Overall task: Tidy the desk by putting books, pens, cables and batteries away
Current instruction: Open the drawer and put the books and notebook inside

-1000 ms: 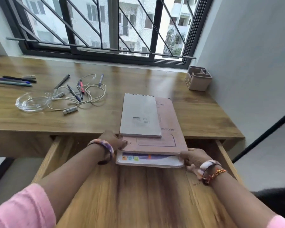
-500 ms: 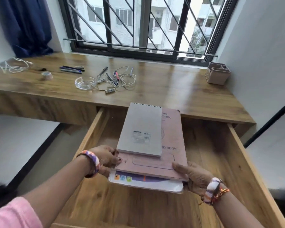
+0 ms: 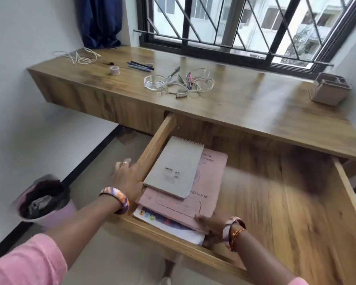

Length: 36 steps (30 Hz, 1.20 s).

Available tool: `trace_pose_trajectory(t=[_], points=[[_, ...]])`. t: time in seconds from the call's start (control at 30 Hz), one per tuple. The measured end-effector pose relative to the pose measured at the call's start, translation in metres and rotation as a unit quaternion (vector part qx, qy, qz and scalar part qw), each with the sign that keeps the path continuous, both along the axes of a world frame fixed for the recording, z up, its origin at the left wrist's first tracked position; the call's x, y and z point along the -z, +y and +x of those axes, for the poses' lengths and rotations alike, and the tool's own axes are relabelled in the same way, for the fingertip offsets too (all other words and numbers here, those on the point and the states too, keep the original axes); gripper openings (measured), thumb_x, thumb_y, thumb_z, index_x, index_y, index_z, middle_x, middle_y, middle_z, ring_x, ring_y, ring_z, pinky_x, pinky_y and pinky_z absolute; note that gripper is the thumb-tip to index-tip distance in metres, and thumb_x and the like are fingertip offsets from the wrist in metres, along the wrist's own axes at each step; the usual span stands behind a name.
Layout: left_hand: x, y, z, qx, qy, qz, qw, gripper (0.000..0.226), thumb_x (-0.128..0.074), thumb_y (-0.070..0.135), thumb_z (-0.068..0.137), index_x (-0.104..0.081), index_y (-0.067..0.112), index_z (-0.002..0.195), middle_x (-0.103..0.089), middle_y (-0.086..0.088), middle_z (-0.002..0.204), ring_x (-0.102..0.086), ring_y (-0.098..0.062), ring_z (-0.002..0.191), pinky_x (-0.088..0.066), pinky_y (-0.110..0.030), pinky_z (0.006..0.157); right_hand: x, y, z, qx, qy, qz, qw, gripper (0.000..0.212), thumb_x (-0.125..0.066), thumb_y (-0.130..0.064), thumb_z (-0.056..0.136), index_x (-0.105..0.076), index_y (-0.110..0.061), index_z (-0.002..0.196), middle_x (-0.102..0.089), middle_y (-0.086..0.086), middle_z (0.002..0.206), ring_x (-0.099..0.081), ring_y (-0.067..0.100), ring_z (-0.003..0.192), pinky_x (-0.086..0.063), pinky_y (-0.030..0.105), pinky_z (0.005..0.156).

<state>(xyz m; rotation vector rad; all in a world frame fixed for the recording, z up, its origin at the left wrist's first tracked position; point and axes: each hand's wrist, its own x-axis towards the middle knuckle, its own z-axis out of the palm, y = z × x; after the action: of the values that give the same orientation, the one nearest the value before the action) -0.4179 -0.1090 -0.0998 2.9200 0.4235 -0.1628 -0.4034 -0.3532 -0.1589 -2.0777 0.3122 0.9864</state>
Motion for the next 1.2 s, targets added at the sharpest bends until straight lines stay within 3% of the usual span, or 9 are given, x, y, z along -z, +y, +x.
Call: trace_pose_trajectory(t=[0.13, 0.27, 0.4, 0.53, 0.6, 0.77, 0.83, 1.03, 1.2], points=[[0.005, -0.01, -0.013, 0.167, -0.108, 0.097, 0.975, 0.052, -0.07, 0.023, 0.075, -0.052, 0.019, 0.124, -0.043, -0.011, 0.141, -0.038, -0.03, 0.13, -0.042, -0.038, 0.1, -0.008, 0.007, 0.003, -0.165, -0.036, -0.166, 0.971, 0.058, -0.043, -0.053, 0.091, -0.055, -0.002, 0.117, -0.058, 0.01, 0.103, -0.053, 0.022, 0.091, -0.045, 0.03, 0.082], [0.007, -0.029, -0.008, 0.254, 0.082, 0.072, 0.961, 0.062, -0.056, 0.037, 0.088, -0.029, 0.02, 0.142, -0.001, -0.011, 0.156, -0.01, -0.025, 0.143, -0.023, -0.036, 0.112, 0.005, 0.007, -0.006, -0.181, -0.063, -0.205, 0.96, 0.056, -0.042, -0.054, 0.091, -0.054, -0.005, 0.115, -0.053, 0.006, 0.098, -0.051, 0.02, 0.088, -0.041, 0.027, 0.077], [0.015, -0.043, 0.014, 0.275, 0.146, 0.107, 0.944, 0.078, -0.053, 0.045, 0.088, -0.01, 0.019, 0.148, 0.008, -0.015, 0.156, -0.004, -0.027, 0.145, -0.016, -0.035, 0.116, 0.022, 0.0, -0.012, -0.074, -0.126, -0.131, 0.981, 0.05, -0.06, -0.049, 0.081, -0.059, -0.012, 0.115, -0.064, 0.005, 0.114, -0.06, 0.024, 0.101, -0.048, 0.031, 0.088], [0.022, -0.045, 0.023, 0.258, 0.216, 0.072, 0.939, 0.074, -0.05, 0.043, 0.09, -0.01, 0.019, 0.148, -0.019, -0.013, 0.154, -0.027, -0.028, 0.138, -0.031, -0.038, 0.111, 0.018, -0.01, -0.01, 0.065, -0.15, -0.018, 0.986, 0.023, -0.072, -0.022, 0.078, -0.066, -0.012, 0.097, -0.067, 0.007, 0.094, -0.064, 0.024, 0.086, -0.052, 0.035, 0.082], [0.02, -0.045, 0.02, 0.26, 0.222, 0.069, 0.937, 0.066, -0.051, 0.04, 0.09, -0.021, 0.02, 0.145, -0.038, -0.012, 0.145, -0.042, -0.027, 0.128, -0.039, -0.036, 0.104, 0.015, -0.013, -0.01, 0.102, -0.137, 0.029, 0.985, 0.025, -0.076, -0.017, 0.074, -0.064, -0.01, 0.094, -0.068, 0.007, 0.089, -0.065, 0.025, 0.083, -0.054, 0.044, 0.083], [0.005, -0.041, 0.01, 0.276, 0.204, 0.073, 0.936, 0.044, -0.053, 0.036, 0.089, -0.046, 0.031, 0.133, -0.056, -0.003, 0.127, -0.055, -0.02, 0.11, -0.044, -0.025, 0.086, 0.01, -0.013, -0.015, 0.103, -0.156, 0.048, 0.981, 0.024, -0.076, -0.034, 0.073, -0.055, -0.022, 0.076, -0.064, -0.002, 0.082, -0.063, 0.02, 0.084, -0.054, 0.036, 0.078], [0.001, -0.04, 0.006, 0.285, 0.199, 0.064, 0.936, 0.035, -0.053, 0.033, 0.089, -0.057, 0.031, 0.124, -0.06, 0.0, 0.12, -0.058, -0.017, 0.103, -0.045, -0.023, 0.081, 0.01, -0.015, -0.016, 0.146, -0.172, 0.075, 0.971, 0.029, -0.076, -0.042, 0.069, -0.057, -0.021, 0.074, -0.067, 0.003, 0.085, -0.064, 0.024, 0.084, -0.055, 0.043, 0.079], [-0.003, -0.039, -0.001, 0.291, 0.228, 0.035, 0.929, 0.023, -0.055, 0.033, 0.089, -0.067, 0.023, 0.106, -0.068, 0.005, 0.101, -0.062, -0.01, 0.086, -0.051, -0.025, 0.081, 0.001, -0.006, -0.016, 0.218, -0.07, 0.233, 0.945, 0.025, -0.064, -0.003, 0.083, -0.044, -0.008, 0.097, -0.062, 0.014, 0.098, -0.061, 0.027, 0.09, -0.05, 0.052, 0.086], [-0.004, -0.04, -0.003, 0.297, 0.235, 0.034, 0.925, 0.026, -0.053, 0.033, 0.091, -0.066, 0.021, 0.11, -0.064, 0.002, 0.108, -0.059, -0.013, 0.09, -0.051, -0.026, 0.083, 0.001, -0.011, -0.021, 0.124, -0.032, 0.193, 0.973, 0.048, -0.063, 0.002, 0.082, -0.042, -0.008, 0.124, -0.06, 0.017, 0.12, -0.058, 0.035, 0.11, -0.05, 0.05, 0.088]])
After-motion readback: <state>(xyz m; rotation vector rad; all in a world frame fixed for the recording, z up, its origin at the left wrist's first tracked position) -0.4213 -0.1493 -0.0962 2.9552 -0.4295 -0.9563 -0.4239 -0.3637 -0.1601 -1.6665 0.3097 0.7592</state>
